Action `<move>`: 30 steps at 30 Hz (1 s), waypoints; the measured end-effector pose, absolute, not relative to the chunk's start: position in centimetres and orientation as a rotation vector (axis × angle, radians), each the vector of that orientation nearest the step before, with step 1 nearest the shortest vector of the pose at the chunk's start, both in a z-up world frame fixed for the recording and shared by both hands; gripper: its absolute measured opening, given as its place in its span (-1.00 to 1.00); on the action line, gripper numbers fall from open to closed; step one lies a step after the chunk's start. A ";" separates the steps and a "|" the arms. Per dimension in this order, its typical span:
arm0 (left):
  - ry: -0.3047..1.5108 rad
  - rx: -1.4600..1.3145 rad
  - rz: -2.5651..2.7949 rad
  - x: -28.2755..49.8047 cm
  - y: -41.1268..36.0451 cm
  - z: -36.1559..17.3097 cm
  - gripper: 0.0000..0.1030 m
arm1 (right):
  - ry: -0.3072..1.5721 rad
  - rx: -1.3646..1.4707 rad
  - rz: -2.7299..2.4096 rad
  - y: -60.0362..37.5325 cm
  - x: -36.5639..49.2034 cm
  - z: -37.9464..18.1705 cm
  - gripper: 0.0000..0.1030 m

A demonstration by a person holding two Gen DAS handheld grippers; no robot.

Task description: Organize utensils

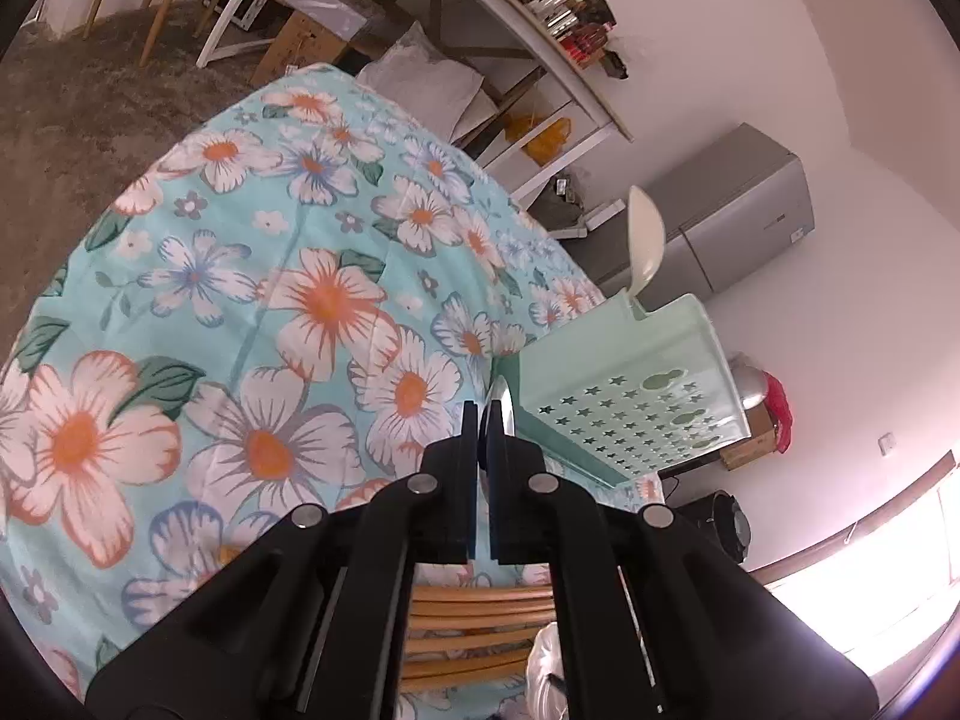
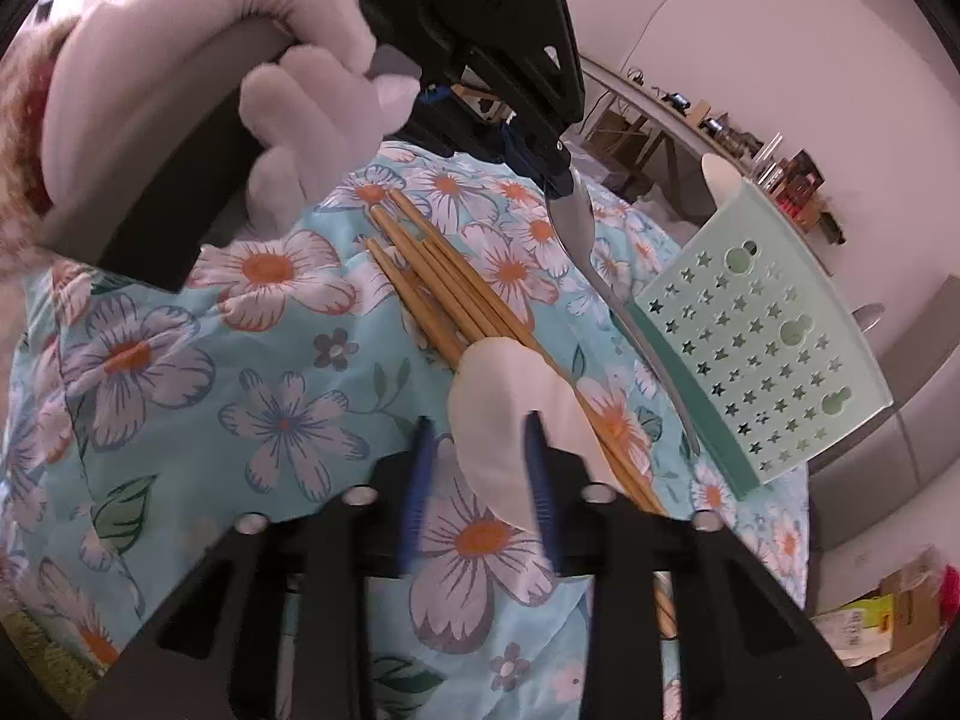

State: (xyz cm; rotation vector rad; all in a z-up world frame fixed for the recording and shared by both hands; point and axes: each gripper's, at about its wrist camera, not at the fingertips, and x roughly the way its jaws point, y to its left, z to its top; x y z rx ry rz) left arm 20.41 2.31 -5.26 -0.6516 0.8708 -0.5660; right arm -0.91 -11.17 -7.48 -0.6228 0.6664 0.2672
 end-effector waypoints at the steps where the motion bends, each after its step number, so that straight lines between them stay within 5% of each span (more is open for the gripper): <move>1: 0.864 -0.650 -0.566 20.2 2.4 -5.1 -0.97 | 0.656 -0.639 0.253 -11.0 -1.1 -7.5 -0.79; 11: 0.732 -0.594 -0.556 17.2 3.9 -1.2 -0.97 | 0.533 -0.538 0.214 -12.0 -3.2 -3.1 -0.92; 30: 0.366 -0.313 -0.514 13.9 1.1 14.4 -0.97 | 0.316 -0.001 0.127 -27.0 -5.9 8.2 -0.95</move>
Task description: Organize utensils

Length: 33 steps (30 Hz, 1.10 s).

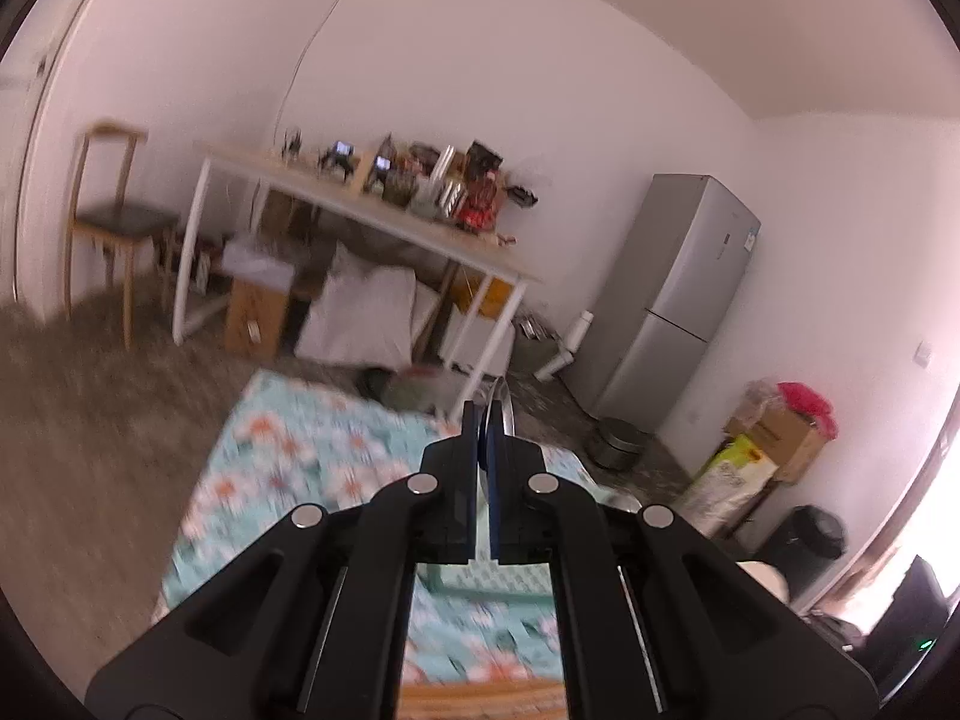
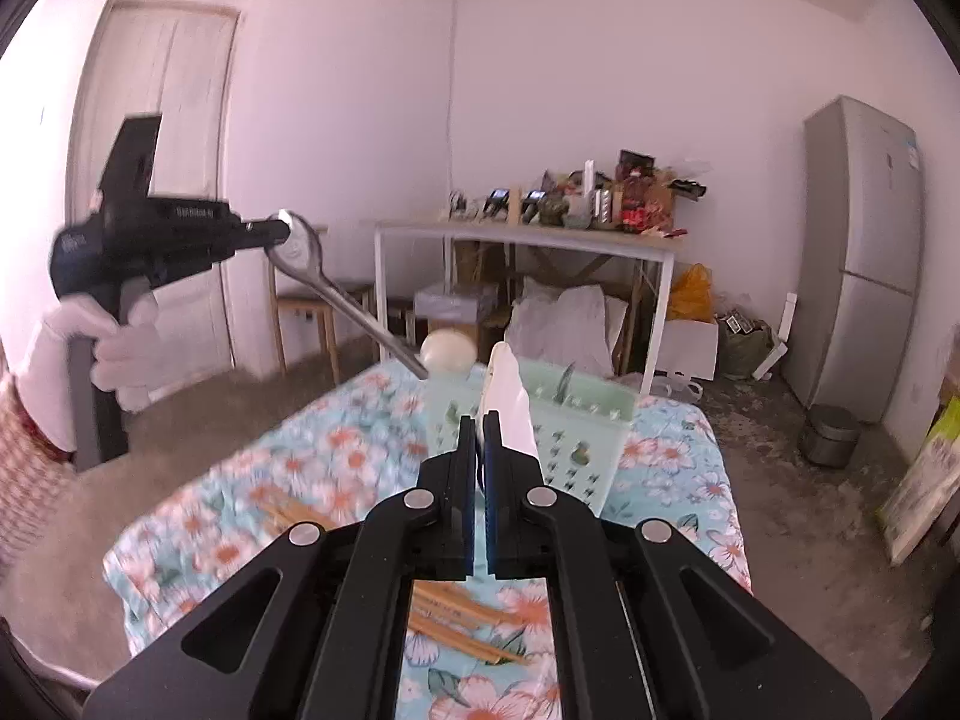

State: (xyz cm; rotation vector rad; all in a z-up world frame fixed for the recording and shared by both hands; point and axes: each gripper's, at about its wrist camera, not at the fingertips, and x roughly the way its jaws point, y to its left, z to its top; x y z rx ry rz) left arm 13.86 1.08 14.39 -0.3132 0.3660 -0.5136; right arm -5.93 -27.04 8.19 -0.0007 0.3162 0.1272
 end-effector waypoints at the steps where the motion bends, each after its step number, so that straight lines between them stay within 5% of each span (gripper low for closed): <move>1: 0.350 -0.288 -0.506 14.2 0.5 15.1 -0.97 | 0.307 0.016 0.128 -27.5 -6.0 8.4 -0.95; 10: 0.349 -0.016 -0.379 18.4 -6.3 17.6 -0.97 | 0.208 0.203 0.177 -33.3 -6.5 9.7 -0.95; 22: 0.488 0.135 -0.383 23.8 -13.2 13.3 -0.95 | 0.201 0.265 0.197 -35.9 -6.2 8.1 -0.95; 29: 0.569 -0.019 -0.473 25.7 -12.5 11.9 -0.79 | 0.210 0.269 0.187 -36.2 -6.1 7.7 -0.95; 33: 0.573 -0.078 -0.491 25.3 -11.6 11.6 -0.47 | 0.210 0.274 0.183 -36.3 -6.2 7.7 -0.95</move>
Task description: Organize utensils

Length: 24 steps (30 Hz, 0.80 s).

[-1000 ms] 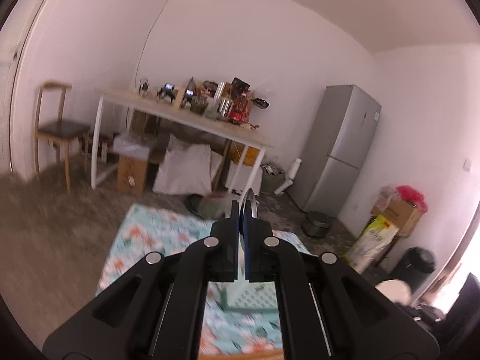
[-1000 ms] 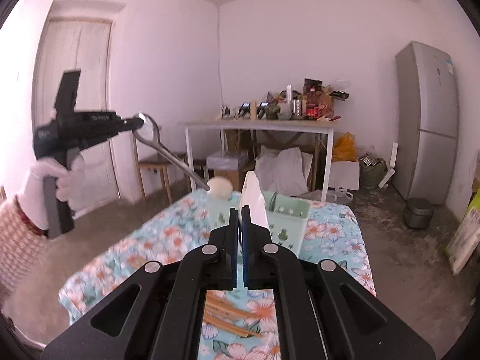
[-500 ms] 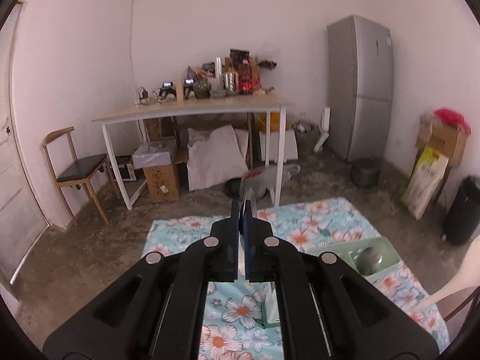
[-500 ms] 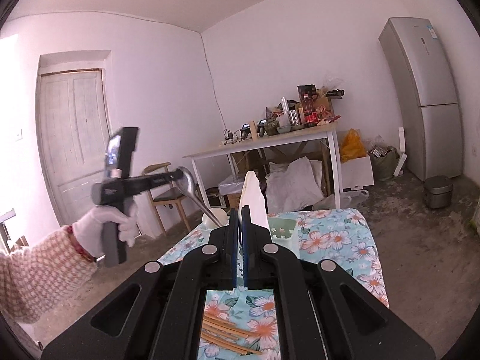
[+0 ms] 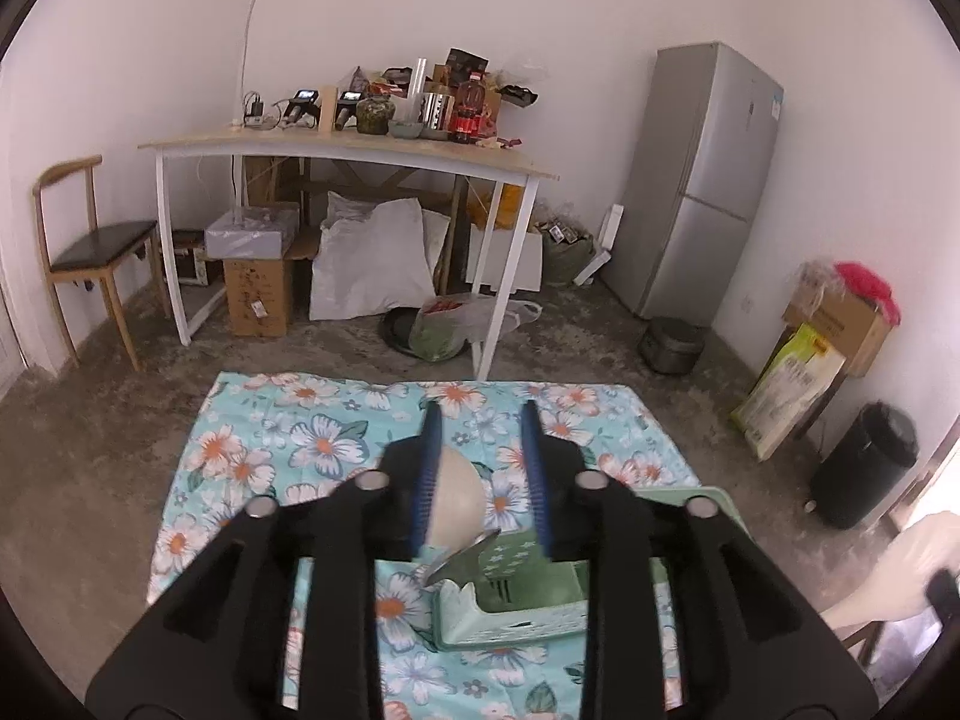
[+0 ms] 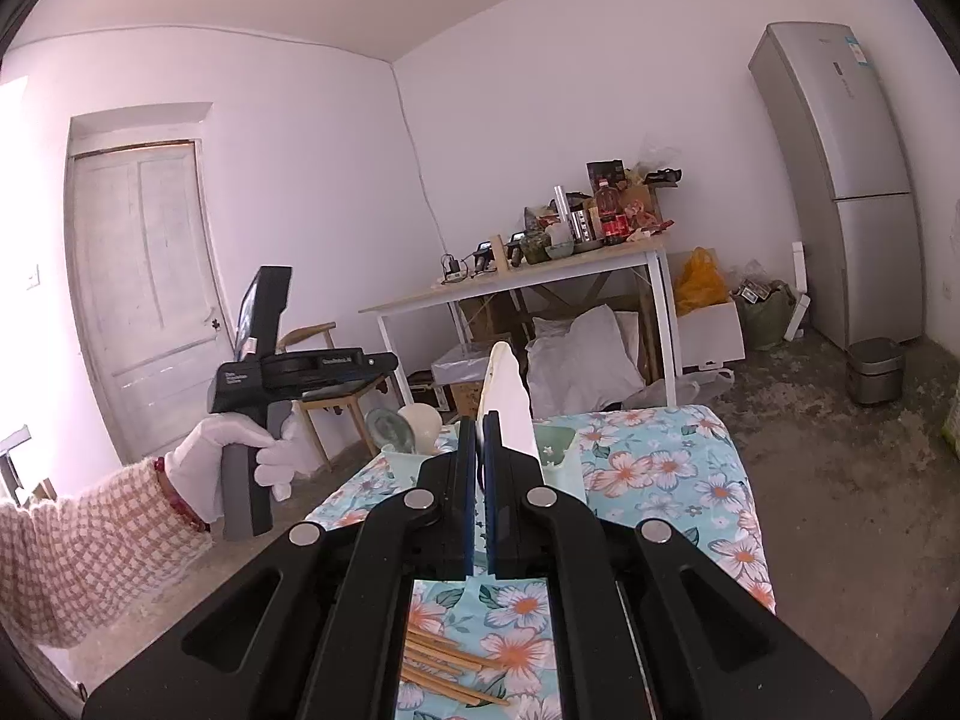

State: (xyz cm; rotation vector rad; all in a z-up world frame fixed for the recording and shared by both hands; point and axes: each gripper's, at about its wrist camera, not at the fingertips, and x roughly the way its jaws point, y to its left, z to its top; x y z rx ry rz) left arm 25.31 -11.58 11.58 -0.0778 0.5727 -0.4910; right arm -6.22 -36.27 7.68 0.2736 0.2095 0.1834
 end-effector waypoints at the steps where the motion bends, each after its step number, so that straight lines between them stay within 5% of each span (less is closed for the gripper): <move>1: 0.575 -0.088 -0.494 25.3 -11.5 11.6 -0.47 | 0.206 0.277 0.184 -36.3 -6.2 7.7 -0.95; 11: 0.550 -0.107 -0.526 20.3 -7.9 11.3 -0.20 | 0.151 0.301 0.219 -36.8 -5.7 10.1 -0.95; 24: 0.777 -0.039 -0.560 12.5 -4.9 1.9 -0.02 | 0.067 0.272 0.286 -36.1 -2.1 15.1 -0.95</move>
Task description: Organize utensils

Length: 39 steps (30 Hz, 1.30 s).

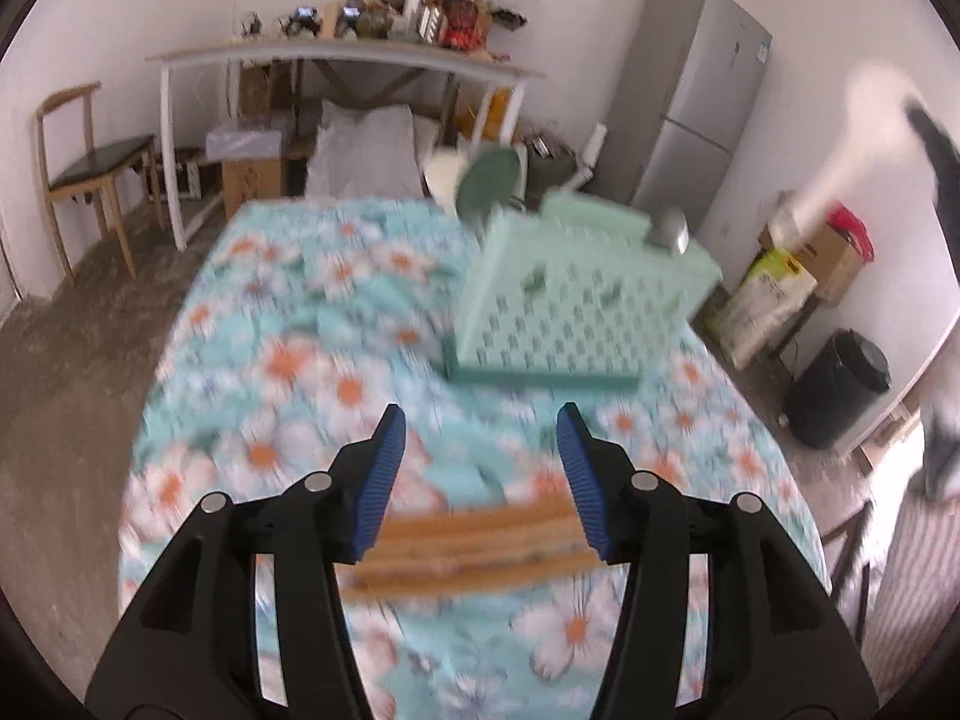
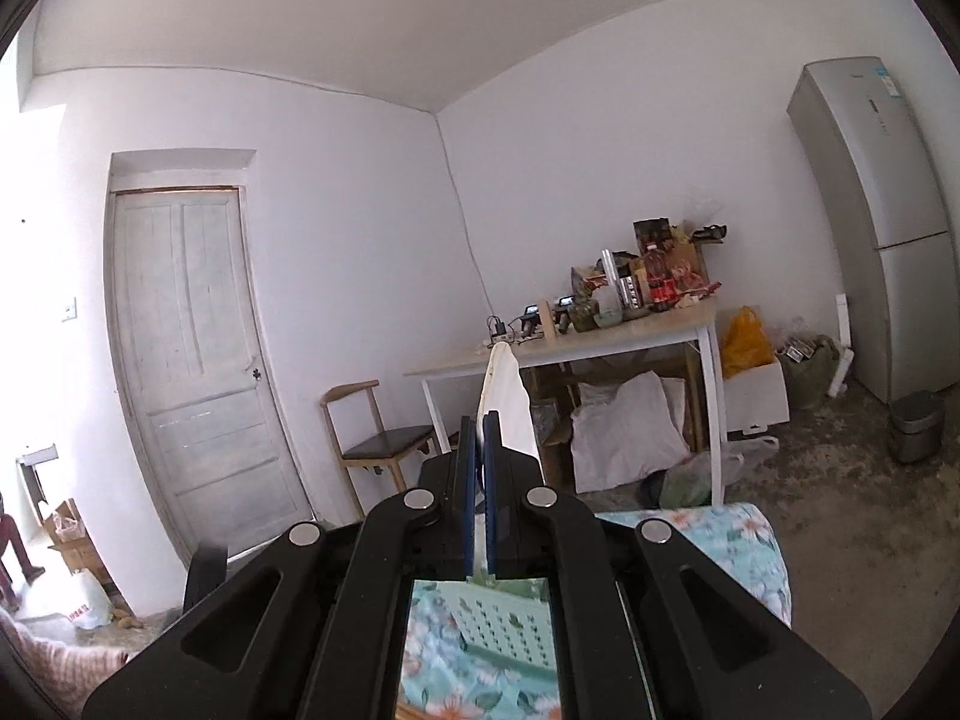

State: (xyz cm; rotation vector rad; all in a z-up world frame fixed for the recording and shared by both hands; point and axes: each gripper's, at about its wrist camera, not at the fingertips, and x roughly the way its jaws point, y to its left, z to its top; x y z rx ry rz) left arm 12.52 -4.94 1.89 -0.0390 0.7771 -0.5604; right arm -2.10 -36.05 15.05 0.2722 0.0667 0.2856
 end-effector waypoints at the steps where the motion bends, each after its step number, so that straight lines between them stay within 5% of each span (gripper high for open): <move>1: 0.787 -0.027 -0.568 12.2 -5.0 1.4 -0.02 | 0.072 0.269 0.287 -35.9 -1.5 15.1 -0.95; 15: 0.804 0.029 -0.635 5.7 -6.2 -4.2 0.34 | 0.330 0.291 0.213 -36.2 9.4 8.5 -0.91; 18: 0.791 0.016 -0.617 5.5 -5.7 -4.5 0.37 | 0.387 0.287 0.180 -36.3 10.1 7.3 -0.72; 20: 0.785 -0.001 -0.607 5.4 -5.2 -4.5 0.39 | 0.373 0.295 0.170 -36.5 9.5 7.3 -0.33; 39: 0.773 -0.064 -0.534 5.1 -3.1 -4.2 0.44 | 0.385 0.267 0.177 -33.5 -0.2 6.9 0.09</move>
